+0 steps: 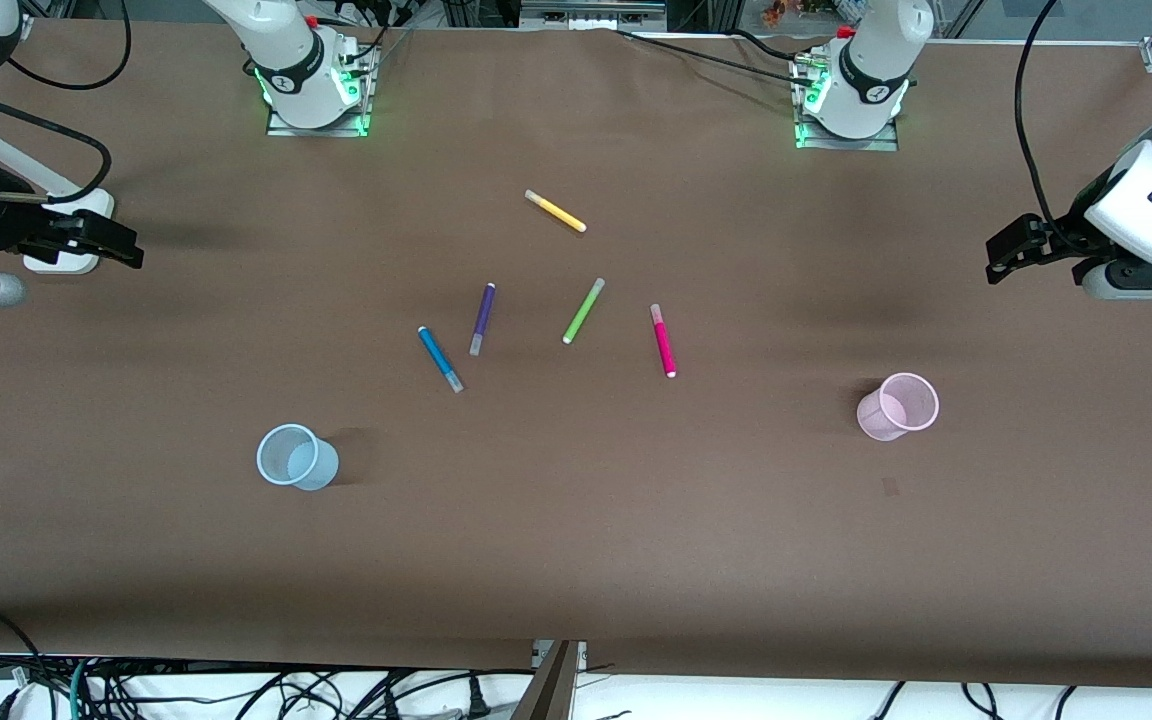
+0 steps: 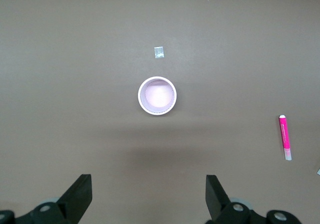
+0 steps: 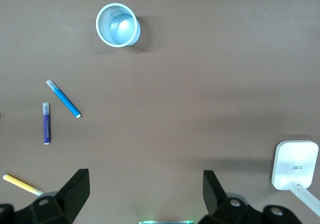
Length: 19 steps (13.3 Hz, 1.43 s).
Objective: Place pink and blue markers in matching cups
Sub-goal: 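Reach the left gripper to the pink marker while the right gripper reaches the blue marker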
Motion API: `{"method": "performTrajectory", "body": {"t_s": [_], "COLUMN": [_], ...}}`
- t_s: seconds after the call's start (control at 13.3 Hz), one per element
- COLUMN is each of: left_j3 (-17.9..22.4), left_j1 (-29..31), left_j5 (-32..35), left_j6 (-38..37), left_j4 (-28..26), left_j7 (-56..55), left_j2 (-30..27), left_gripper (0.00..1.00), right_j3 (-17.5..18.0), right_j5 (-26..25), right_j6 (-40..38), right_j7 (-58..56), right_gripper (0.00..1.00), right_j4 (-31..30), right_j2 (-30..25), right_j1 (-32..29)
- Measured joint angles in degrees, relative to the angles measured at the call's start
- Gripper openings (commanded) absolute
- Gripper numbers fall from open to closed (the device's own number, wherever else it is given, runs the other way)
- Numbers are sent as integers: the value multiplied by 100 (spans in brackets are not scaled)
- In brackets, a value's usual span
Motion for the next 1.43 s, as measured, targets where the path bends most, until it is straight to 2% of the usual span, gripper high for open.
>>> {"method": "performTrajectory", "body": {"t_s": [0.53, 0.68, 0.83, 1.05, 1.43], "left_j3": [-7, -85, -331, -794, -1553], "left_j1": [-31, -78, -124, -151, -316], "left_j5": [0, 0, 0, -7, -9], "left_j6": [-141, -411, -646, -620, 857], "left_j4": [49, 55, 52, 36, 19], "left_j7": [0, 8, 8, -130, -1593], "left_j2": [13, 51, 209, 693, 1945], "left_gripper": [100, 100, 100, 100, 100], "right_j3": [9, 49, 92, 123, 128], "right_j5": [0, 4, 4, 4, 5], "right_j6": [8, 34, 265, 804, 2020], "right_j7": [0, -1, -2, 58, 58], "right_gripper": [100, 100, 100, 100, 100], "right_j4": [22, 25, 22, 23, 20], "right_j2": [55, 181, 507, 1184, 2389], "right_j1": [8, 47, 319, 978, 1701]}}
